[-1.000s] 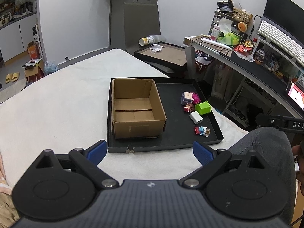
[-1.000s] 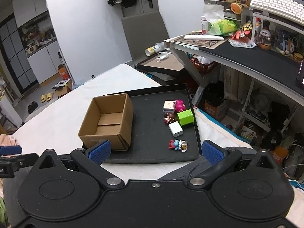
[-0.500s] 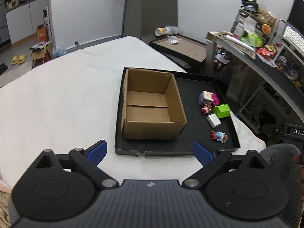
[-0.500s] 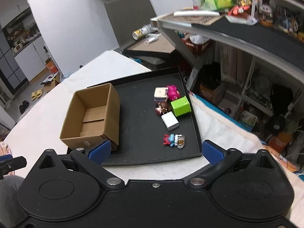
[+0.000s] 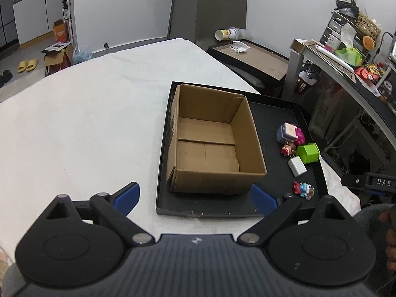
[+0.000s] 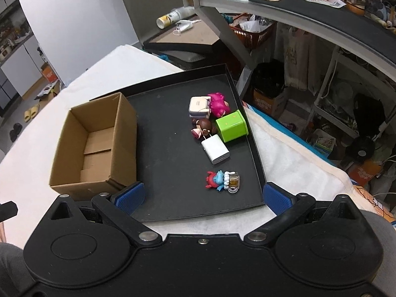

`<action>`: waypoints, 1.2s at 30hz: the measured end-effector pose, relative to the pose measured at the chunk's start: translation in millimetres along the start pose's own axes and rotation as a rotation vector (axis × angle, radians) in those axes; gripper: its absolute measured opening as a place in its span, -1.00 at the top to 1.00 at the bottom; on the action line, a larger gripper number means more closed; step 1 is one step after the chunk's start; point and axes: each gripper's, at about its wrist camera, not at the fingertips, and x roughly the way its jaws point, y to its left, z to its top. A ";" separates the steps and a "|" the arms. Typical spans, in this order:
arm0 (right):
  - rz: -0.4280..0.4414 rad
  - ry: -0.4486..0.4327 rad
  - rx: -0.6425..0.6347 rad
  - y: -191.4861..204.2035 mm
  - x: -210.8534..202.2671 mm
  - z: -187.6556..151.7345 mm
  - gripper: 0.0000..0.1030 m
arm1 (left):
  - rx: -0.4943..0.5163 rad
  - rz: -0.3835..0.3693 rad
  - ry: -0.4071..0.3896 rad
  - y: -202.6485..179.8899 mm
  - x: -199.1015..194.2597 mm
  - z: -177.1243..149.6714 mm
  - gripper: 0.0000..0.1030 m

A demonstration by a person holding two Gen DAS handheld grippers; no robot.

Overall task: Organize rigid objects
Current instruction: 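Move the right gripper down over the red-and-blue figurine and grasp it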

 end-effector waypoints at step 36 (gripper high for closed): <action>-0.154 0.230 0.099 -15.2 141.0 25.3 -0.78 | -0.287 -0.094 0.062 67.3 125.1 30.4 0.24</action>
